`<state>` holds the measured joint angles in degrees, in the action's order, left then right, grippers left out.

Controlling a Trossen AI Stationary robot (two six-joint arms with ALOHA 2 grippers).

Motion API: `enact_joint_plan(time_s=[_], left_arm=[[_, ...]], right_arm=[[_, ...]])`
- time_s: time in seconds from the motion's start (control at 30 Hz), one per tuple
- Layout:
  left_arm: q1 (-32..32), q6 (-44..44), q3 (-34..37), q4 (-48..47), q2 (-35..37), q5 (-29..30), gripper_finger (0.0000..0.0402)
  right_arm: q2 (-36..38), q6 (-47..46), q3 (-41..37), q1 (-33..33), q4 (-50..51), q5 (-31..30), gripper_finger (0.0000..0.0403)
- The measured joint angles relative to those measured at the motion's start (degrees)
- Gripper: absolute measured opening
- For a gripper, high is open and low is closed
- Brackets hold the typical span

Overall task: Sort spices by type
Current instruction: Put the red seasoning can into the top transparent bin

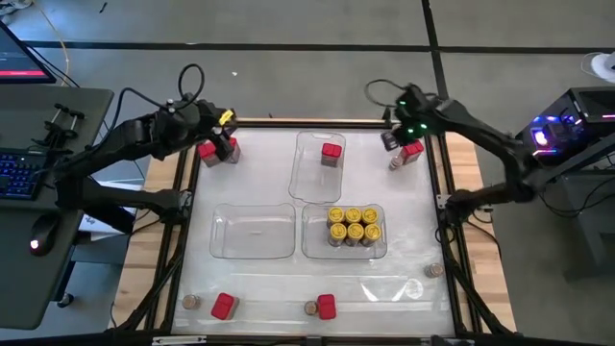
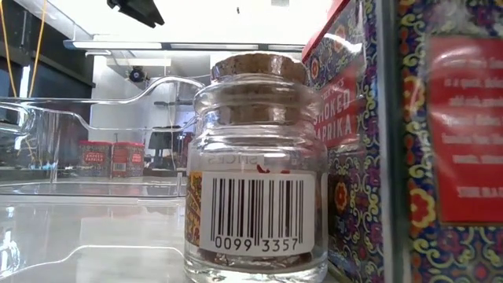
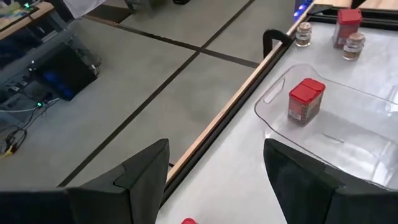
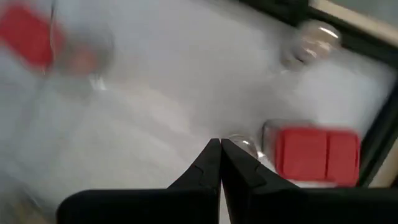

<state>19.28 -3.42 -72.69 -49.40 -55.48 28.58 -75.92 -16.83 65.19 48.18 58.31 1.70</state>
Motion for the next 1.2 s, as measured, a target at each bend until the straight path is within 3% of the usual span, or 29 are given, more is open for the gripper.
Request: enact_joint_plan(time_s=[0.13,0.33,0.57,0.73,0.87,1.2], left_arm=[[0.6,0.63,0.0,0.69,0.0,-0.05,0.0248],[0.64,0.25,0.0,0.76,0.0,-0.17,0.0248],[0.64,-0.07,0.0,0.76,0.0,-0.18,0.0248],[0.64,-2.25,0.0,0.78,0.0,-1.63,0.0248],[0.64,-2.78,0.0,0.78,0.0,-1.7,0.0248],[0.64,-3.05,0.0,0.78,0.0,-1.68,0.0248]], right_arm=[[6.65,-13.24,-3.8,1.0,-5.67,-0.06,0.0],[7.8,-22.99,-7.72,2.82,-4.35,-6.34,0.0017],[7.72,-36.97,-16.01,5.83,-6.93,-5.56,0.0153],[7.7,-38.2,-15.14,5.84,-8.82,-5.99,0.0262],[7.72,-42.04,-13.71,5.84,-7.69,-9.42,0.0315],[6.61,-59.63,-13.69,5.93,-6.01,-20.01,0.0332]])
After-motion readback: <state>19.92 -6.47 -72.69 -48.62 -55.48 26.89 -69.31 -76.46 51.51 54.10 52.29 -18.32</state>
